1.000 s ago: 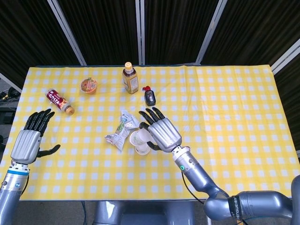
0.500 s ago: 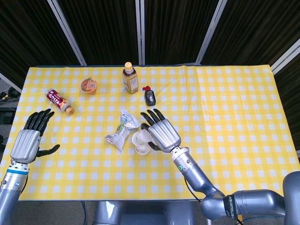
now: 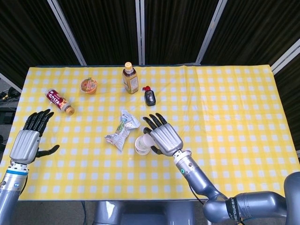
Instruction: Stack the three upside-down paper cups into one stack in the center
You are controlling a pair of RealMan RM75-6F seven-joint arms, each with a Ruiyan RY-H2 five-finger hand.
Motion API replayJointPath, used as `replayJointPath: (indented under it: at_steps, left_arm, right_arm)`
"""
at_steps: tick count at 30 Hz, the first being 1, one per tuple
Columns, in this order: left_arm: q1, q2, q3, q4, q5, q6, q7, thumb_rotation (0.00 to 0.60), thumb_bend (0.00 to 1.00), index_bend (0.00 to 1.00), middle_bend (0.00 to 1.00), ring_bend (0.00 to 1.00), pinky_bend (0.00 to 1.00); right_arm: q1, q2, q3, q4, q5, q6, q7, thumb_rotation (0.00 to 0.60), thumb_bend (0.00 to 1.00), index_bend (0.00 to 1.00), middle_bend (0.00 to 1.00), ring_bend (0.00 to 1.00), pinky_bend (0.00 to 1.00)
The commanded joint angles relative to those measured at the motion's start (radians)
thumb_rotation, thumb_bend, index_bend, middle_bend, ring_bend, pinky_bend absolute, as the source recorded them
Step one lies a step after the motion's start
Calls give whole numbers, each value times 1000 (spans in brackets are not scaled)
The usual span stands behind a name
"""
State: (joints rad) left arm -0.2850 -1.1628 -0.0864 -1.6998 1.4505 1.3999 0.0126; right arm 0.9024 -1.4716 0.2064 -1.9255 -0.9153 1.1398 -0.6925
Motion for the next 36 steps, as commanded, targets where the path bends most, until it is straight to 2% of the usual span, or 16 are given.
replayJointPath:
  at_steps: [1,9,16,23,30,36]
  left_arm:
    - [1,0,-1,0,1,0,-1,600,185,21,0,0,0]
    - [1,-5,-1,5,6,-6,4,600,185,21,0,0,0]
    - [2,-5,-7,10,-1,-11,-6,600,185,21,0,0,0]
    - [4,-6,-9,12,0,-12,-8,600,185,21,0,0,0]
    - [6,-6,-11,18,-3,-15,-10,600,185,21,0,0,0]
    - [10,-15,-8,29,-10,-17,3,600,175,21,0,0,0]
  right_arm:
    - [0,-12,-5,18,-11,1,6,600,236,464,83,0,0]
    - [7,-43,-14,42,-16,-2,2,600,227,454,74,0,0]
    - [6,-66,-18,55,-22,7,-1,600,130,312,0,0,0]
    - [-4,-75,-13,61,-30,38,-6,600,85,256,0,0,0]
    - [-42,-29,-25,44,-55,68,17,600,85,245,0,0,0]
    - [-168,66,-85,67,-171,167,147,600,85,183,0,0,0]
